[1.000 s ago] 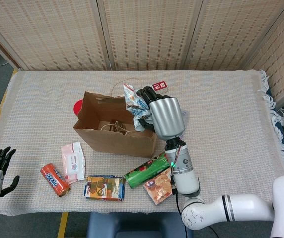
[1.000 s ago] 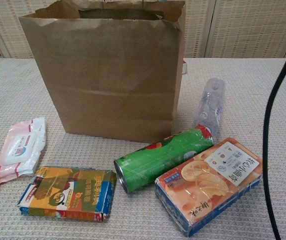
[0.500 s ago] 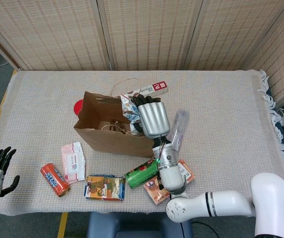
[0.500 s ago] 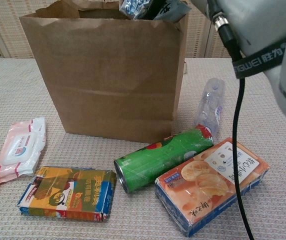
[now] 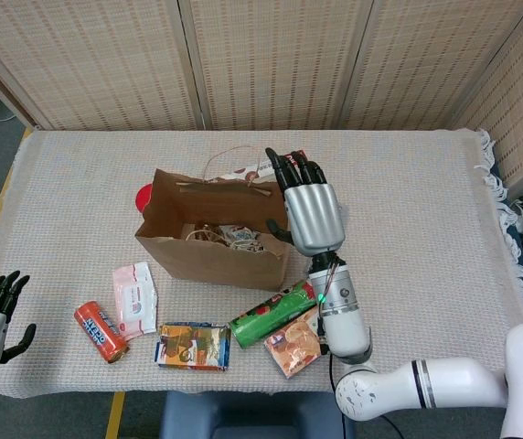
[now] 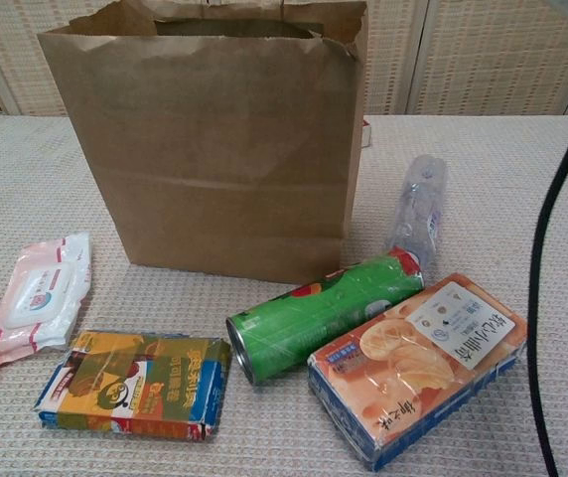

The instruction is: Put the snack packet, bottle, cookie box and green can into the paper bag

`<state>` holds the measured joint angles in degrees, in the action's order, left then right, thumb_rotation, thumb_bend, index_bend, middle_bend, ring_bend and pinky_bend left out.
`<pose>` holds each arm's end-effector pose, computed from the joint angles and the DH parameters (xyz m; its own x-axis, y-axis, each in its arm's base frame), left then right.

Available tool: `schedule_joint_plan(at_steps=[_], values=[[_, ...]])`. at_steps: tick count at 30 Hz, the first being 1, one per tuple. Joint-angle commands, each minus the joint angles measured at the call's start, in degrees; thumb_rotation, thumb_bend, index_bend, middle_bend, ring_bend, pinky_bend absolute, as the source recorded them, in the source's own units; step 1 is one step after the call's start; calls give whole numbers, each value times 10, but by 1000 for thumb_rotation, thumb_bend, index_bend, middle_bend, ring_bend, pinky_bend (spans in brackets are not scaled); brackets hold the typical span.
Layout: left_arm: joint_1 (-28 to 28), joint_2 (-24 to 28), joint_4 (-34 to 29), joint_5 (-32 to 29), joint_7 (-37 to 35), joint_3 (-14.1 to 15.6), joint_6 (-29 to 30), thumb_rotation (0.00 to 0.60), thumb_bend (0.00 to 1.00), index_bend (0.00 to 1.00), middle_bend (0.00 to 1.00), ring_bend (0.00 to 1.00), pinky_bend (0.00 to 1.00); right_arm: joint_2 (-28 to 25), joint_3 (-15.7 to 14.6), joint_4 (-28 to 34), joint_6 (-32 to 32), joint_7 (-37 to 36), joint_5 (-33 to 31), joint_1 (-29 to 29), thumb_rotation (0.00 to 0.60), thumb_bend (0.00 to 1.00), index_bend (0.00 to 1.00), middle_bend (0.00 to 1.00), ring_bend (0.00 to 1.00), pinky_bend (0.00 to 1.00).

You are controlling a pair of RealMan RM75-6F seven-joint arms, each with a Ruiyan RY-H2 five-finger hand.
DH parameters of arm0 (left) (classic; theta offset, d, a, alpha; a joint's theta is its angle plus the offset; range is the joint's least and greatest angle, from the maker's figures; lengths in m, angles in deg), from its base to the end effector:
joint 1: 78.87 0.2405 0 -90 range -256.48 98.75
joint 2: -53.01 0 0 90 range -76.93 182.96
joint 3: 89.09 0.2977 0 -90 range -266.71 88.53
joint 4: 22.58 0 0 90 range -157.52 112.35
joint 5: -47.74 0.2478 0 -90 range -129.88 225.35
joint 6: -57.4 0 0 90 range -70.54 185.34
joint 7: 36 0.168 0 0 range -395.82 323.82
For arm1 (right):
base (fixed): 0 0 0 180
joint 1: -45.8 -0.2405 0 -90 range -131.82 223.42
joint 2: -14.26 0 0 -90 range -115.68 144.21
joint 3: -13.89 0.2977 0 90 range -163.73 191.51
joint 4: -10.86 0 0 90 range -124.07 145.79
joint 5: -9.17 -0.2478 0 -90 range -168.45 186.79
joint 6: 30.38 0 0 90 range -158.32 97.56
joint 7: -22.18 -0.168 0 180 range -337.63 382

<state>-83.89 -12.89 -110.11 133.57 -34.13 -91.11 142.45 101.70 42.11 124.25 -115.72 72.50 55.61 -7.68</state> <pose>-0.3806 0.2102 0.1384 0.4728 0.0120 0.8811 0.8812 -0.0046 -0.4727 0.0111 -0.3917 0.0597 0.2618 0.1413 0.9547 -0.9209 -0.2594 0.2909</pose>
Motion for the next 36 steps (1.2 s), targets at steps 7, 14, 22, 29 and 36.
schedule_joint_plan(at_steps=[7, 14, 22, 29, 36], values=[[1, -1, -2, -1, 7, 0, 1, 600, 394, 58, 0, 0, 0, -183, -119, 42, 56, -163, 65, 162, 600, 114, 0, 155, 72, 170], [1, -4, -4, -3, 17, -2, 3, 600, 394, 58, 0, 0, 0, -238, -198, -59, 163, -215, 103, 192, 600, 47, 0, 151, 61, 161], [1, -5, -5, -5, 20, -3, 3, 600, 395, 58, 0, 0, 0, -204, -237, -156, 237, -107, 134, 145, 600, 0, 0, 49, 0, 42], [1, -3, -4, -4, 14, -2, 2, 600, 395, 58, 0, 0, 0, -145, -245, -203, 277, -27, 130, 100, 600, 0, 0, 26, 0, 13], [0, -1, -2, -3, 7, -2, 0, 600, 395, 58, 0, 0, 0, -84, -250, -233, 307, 34, 99, 65, 600, 0, 0, 23, 0, 7]])
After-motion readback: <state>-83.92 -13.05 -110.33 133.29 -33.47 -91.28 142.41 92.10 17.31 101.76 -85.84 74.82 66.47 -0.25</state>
